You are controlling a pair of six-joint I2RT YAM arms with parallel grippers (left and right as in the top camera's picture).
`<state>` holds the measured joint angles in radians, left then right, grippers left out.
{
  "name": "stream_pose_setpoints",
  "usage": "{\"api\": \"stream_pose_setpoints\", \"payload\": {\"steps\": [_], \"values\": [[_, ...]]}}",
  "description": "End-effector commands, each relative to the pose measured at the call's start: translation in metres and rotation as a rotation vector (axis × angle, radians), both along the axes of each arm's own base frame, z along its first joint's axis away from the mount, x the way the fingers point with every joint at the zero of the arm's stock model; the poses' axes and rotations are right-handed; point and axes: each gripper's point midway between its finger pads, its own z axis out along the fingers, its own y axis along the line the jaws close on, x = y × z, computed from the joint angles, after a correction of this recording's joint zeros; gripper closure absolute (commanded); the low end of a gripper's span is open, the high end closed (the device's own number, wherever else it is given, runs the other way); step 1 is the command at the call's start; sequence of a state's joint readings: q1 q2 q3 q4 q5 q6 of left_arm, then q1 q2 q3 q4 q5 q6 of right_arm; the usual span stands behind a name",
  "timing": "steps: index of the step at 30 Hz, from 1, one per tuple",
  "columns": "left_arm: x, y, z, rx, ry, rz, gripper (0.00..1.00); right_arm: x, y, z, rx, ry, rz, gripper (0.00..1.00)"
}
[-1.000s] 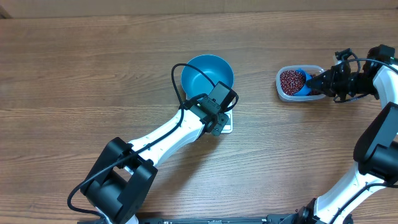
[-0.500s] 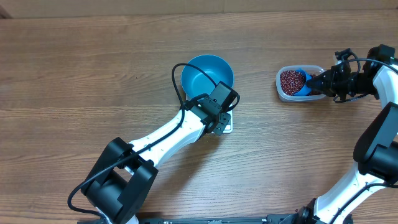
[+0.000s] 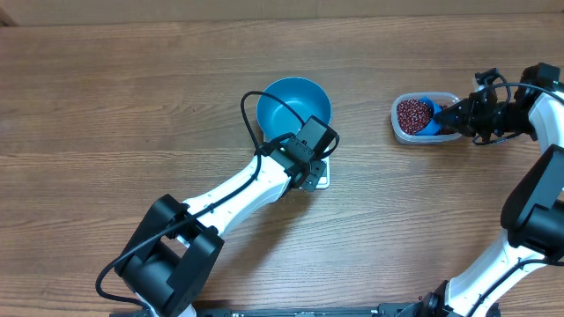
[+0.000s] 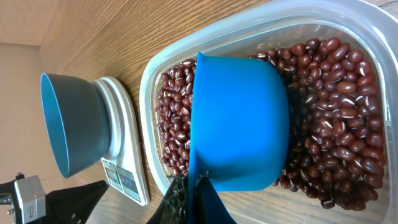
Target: Scoop item into bowl and weigh 150g on scale
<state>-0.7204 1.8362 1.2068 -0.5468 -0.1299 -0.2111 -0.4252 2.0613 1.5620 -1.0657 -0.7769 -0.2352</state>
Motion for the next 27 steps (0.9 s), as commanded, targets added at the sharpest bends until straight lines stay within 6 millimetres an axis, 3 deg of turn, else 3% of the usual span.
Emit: {"api": "stream_pose_setpoints", "payload": {"steps": [1,9,21,27], "values": [[0.000,-0.006,0.011,-0.040,-0.011,0.023,0.96,-0.008,0.004,-0.031,-0.072,0.077,0.026,0.96],[0.004,-0.009,0.007,-0.059,-0.013,0.058,0.96,-0.013,-0.002,-0.037,-0.118,0.108,0.024,0.96],[0.005,-0.010,-0.038,-0.012,0.041,0.064,0.96,-0.012,-0.002,-0.037,-0.120,0.105,0.023,0.96],[0.001,-0.006,-0.044,0.007,0.059,0.062,0.96,-0.012,-0.003,-0.037,-0.121,0.102,0.023,0.96]]}}
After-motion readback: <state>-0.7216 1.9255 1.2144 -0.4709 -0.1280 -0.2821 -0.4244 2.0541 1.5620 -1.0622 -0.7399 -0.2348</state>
